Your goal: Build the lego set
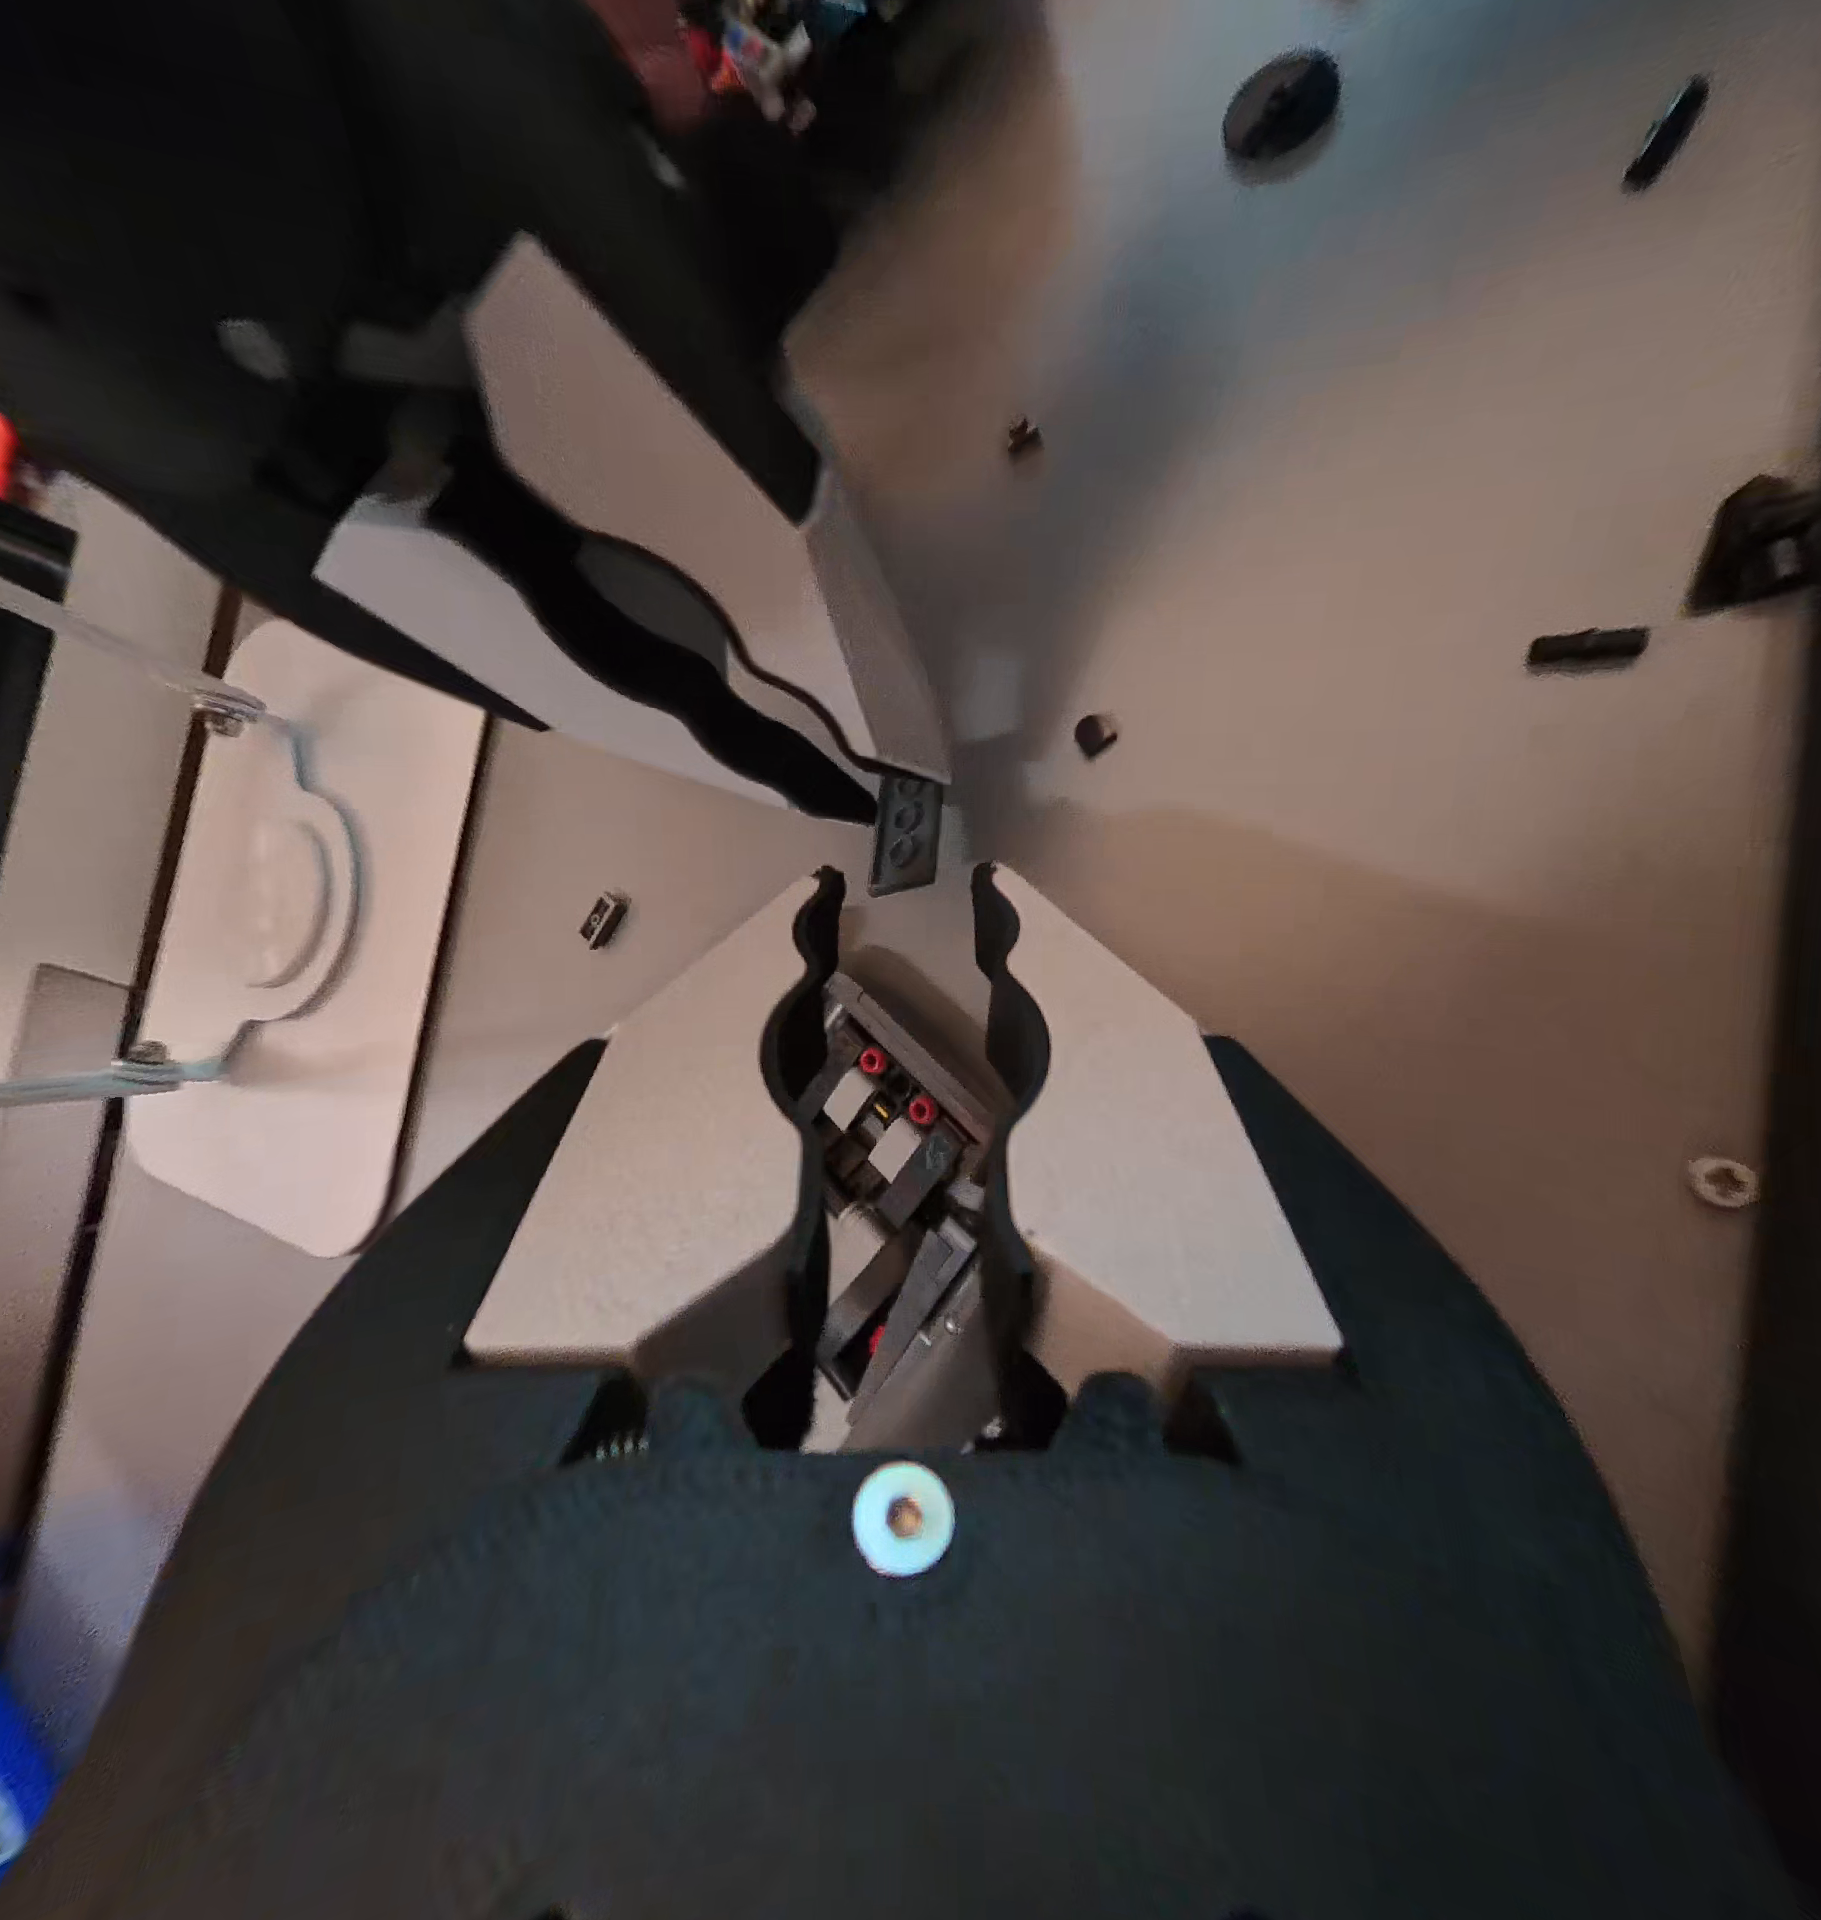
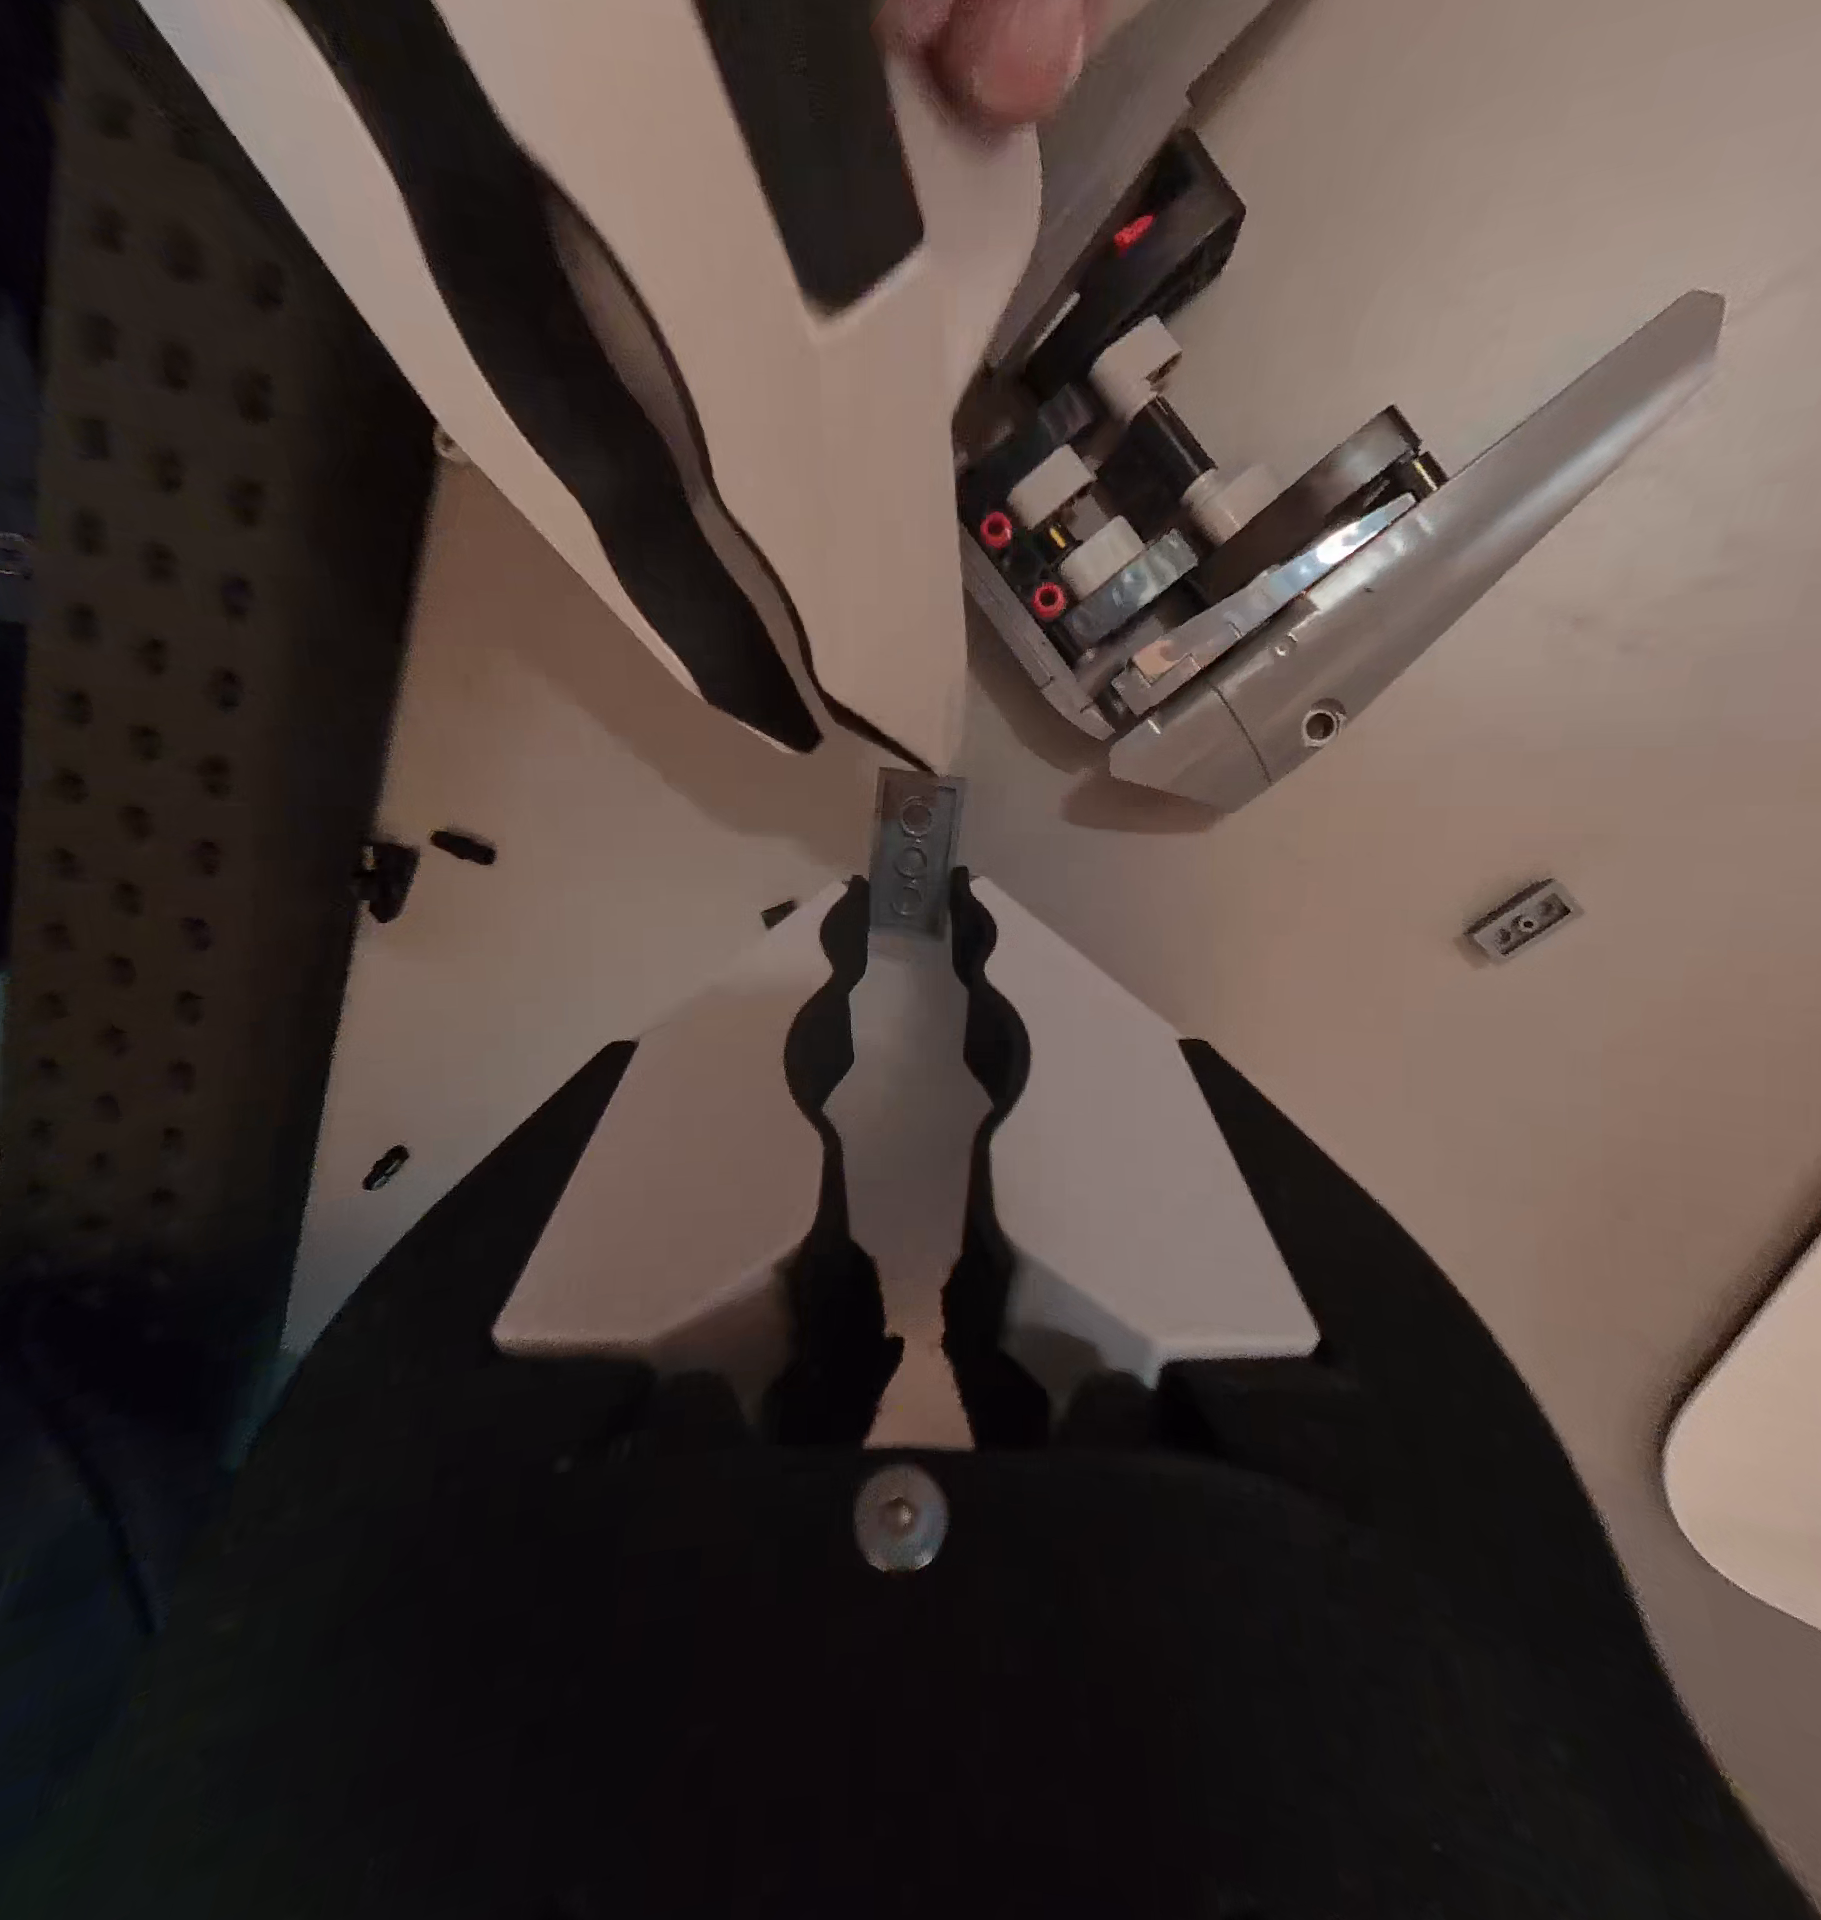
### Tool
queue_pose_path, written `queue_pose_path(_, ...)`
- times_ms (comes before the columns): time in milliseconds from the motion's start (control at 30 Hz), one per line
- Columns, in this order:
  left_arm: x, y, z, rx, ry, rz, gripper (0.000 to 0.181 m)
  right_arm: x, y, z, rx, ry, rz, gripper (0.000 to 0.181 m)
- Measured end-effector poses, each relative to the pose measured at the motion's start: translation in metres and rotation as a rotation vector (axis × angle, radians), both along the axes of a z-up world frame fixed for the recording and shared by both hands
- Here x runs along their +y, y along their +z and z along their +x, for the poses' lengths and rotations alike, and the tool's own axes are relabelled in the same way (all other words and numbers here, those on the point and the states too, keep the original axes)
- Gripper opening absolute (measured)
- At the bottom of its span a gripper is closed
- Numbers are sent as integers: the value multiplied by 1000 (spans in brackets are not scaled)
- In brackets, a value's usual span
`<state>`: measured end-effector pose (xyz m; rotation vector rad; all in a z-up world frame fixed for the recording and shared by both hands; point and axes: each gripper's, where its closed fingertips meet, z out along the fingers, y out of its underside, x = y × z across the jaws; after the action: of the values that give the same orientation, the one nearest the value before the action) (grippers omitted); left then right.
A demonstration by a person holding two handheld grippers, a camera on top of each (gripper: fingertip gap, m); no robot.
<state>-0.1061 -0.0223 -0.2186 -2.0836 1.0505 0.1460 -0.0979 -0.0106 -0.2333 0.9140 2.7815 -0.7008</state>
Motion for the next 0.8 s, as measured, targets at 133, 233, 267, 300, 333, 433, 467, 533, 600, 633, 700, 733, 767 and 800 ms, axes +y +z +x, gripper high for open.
queue_pose_path(133, 4, -5, 4, 104, -13, 28, 13, -6, 8, 1, 1, 10, -65, 14)
queue_pose_path(233, 5, -4, 3, 110, -4, 35, 4, -7, 9, 0, 7, 5, -62, 14)
queue_pose_path(267, 4, -4, 0, 111, 3, 30, 1, -7, 11, -3, 22, 2, -61, 4)
queue_pose_path(300, 5, -2, -3, 101, 19, 36, 1, -8, 14, -6, 48, -4, -60, 7)
queue_pose_path(333, 4, 1, -4, 55, 34, 25, 1, -8, 18, -10, 78, -6, -56, 10)
queue_pose_path(433, 3, 8, -9, -119, 80, -5, 1, -5, 27, -20, 186, 1, -14, 13)
queue_pose_path(467, 2, 10, -11, -173, 98, -25, 1, -5, 30, -21, 201, 3, -14, 14)
queue_pose_path(533, 3, 14, -19, -300, 151, -47, 1, -5, 32, -21, 216, 6, -5, 16)
queue_pose_path(600, 0, 14, -18, -415, 147, -98, 1, -5, 32, -23, 220, 1, 4, 15)
queue_pose_path(633, -1, 14, -17, -459, 147, -111, 1, -6, 32, -25, 222, -6, 0, 14)
queue_pose_path(700, -1, 14, -17, -502, 152, -127, 1, -10, 32, -28, 226, -10, -24, 7)
queue_pose_path(733, -1, 15, -18, -516, 163, -127, 1, -11, 32, -29, 220, -13, -34, 2)
queue_pose_path(767, -1, 14, -19, -532, 171, -136, 1, -11, 32, -29, 213, -19, -38, 0)
queue_pose_path(800, -1, 14, -20, -557, 177, -145, 1, -11, 31, -29, 212, -24, -43, 0)
